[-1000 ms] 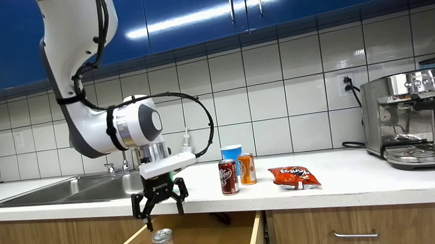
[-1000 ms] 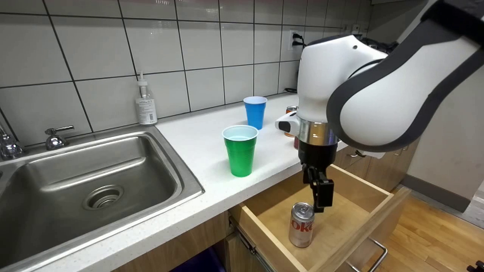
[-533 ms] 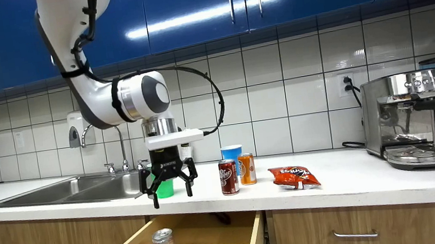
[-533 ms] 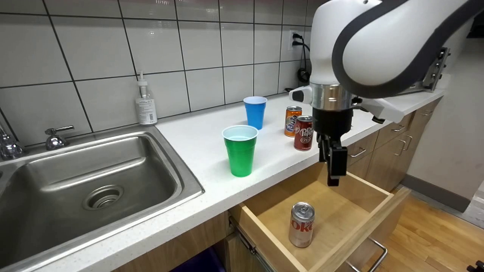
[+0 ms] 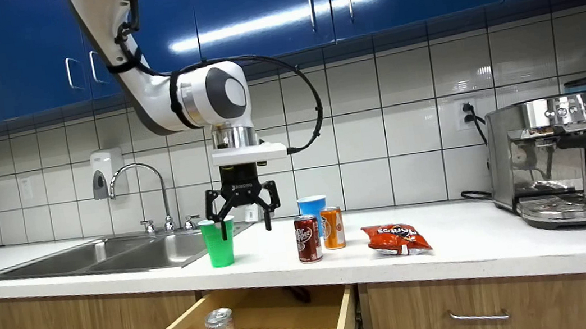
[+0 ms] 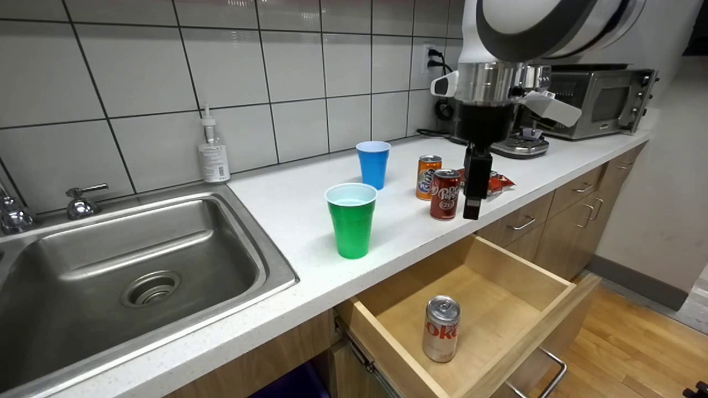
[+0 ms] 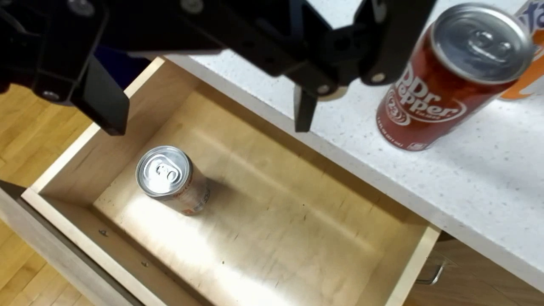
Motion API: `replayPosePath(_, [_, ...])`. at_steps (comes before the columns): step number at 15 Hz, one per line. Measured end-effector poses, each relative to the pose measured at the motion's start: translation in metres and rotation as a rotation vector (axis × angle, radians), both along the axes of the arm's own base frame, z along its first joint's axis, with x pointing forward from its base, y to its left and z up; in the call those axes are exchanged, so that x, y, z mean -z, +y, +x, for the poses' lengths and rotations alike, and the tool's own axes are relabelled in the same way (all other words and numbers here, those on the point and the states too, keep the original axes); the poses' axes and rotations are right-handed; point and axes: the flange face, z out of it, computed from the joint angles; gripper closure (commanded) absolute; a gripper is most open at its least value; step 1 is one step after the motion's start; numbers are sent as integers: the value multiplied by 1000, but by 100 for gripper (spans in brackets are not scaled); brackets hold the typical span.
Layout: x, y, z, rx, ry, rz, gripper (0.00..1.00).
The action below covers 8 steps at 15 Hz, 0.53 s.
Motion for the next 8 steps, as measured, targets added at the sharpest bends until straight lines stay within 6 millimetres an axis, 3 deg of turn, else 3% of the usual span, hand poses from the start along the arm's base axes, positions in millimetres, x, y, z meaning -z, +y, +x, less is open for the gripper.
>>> replayPosePath(4, [-17, -11, 21, 112, -35, 13, 0])
replayPosePath(8, [-20, -15, 44, 282, -55, 6, 0])
